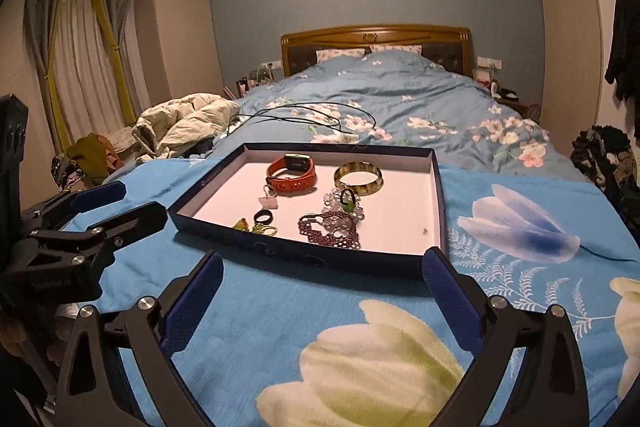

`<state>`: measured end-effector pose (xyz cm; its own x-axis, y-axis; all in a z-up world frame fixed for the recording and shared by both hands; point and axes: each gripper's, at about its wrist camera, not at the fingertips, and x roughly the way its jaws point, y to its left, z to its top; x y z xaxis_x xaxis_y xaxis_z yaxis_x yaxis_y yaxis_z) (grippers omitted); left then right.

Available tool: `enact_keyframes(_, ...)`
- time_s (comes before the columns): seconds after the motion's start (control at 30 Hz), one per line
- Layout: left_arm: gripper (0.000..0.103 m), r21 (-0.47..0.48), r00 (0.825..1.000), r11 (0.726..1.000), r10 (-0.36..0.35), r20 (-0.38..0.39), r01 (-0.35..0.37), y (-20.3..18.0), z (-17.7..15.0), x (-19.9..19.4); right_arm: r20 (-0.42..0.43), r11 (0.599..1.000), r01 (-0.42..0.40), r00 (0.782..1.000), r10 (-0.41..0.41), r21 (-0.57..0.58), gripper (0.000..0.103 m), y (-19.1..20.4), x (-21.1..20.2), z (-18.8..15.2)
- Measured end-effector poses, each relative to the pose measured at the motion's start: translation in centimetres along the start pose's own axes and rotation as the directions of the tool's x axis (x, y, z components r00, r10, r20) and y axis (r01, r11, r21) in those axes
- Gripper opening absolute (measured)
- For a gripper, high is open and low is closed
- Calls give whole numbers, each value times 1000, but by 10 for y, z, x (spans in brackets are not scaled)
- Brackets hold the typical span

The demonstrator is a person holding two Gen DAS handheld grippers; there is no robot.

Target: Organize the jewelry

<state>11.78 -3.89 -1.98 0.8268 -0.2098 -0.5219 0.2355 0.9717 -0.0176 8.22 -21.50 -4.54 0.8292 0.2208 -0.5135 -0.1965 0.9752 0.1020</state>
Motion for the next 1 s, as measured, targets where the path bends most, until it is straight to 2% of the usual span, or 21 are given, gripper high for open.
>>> enact_keyframes(0.5, 97, -15, 1000, 1000, 9, 27, -8, 0, -15, -25, 33, 1000, -24, 999, 24, -14, 96, 15, -23, -13)
enact_keyframes(1.0, 97, -47, 999, 999, 19, 38, -17, 3, -24, -35, 45, 999, -9, 999, 11, -36, 96, 23, -30, -17)
